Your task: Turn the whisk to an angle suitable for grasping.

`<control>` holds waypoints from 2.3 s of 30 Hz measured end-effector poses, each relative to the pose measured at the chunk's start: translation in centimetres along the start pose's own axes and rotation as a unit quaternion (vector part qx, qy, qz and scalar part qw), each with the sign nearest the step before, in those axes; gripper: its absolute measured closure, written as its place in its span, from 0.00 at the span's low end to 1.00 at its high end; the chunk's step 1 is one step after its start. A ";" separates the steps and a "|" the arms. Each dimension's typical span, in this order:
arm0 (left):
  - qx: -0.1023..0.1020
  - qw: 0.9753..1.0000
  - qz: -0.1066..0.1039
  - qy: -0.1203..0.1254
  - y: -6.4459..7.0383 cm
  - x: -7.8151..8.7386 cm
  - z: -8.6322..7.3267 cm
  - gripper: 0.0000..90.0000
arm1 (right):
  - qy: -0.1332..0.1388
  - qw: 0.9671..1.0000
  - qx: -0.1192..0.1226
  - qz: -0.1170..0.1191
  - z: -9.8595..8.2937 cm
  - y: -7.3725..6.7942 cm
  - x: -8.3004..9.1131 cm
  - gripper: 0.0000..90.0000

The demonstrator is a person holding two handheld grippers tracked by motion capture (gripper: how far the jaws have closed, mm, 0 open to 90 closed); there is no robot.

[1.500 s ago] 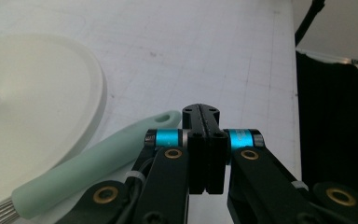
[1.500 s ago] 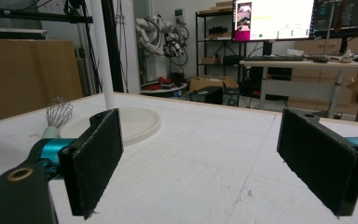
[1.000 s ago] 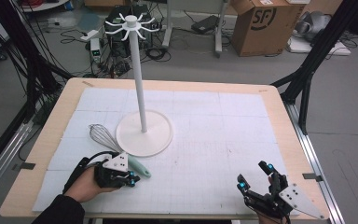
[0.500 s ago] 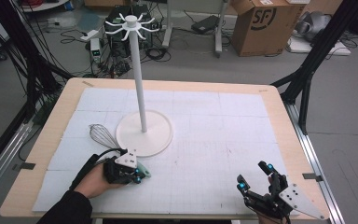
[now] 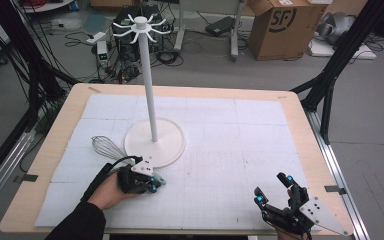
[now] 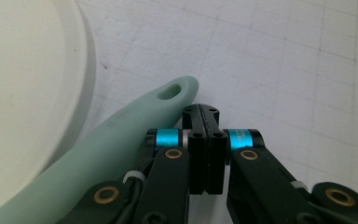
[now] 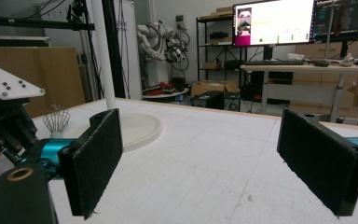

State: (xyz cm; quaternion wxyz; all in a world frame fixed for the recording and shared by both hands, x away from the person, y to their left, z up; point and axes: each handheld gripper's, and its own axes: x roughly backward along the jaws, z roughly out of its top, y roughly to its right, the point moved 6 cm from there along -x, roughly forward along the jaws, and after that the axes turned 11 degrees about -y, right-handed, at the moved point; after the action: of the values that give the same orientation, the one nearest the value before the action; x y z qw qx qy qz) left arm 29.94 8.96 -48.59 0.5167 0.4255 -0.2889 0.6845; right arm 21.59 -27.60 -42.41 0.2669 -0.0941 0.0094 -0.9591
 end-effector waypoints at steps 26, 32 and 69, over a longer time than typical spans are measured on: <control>0.017 0.998 0.053 -0.036 -1.2 -1.8 4.2 1.00 | 0.000 1.000 -0.004 0.007 -0.1 -0.1 -0.1 0.15; 0.021 0.998 0.056 -0.036 -1.4 -1.8 4.2 1.00 | -0.002 1.000 -0.004 0.008 -0.1 -0.1 -0.1 0.15; 0.004 1.000 0.009 0.015 -0.2 5.0 1.2 0.50 | -0.008 1.000 0.002 -0.019 -0.7 0.2 1.3 0.15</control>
State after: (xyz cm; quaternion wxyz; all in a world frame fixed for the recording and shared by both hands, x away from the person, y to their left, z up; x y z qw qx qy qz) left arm 29.93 10.33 -43.68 0.5132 0.4145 -0.2820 0.6966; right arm 20.51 -28.48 -42.85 0.2487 -0.1016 0.0033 -0.9632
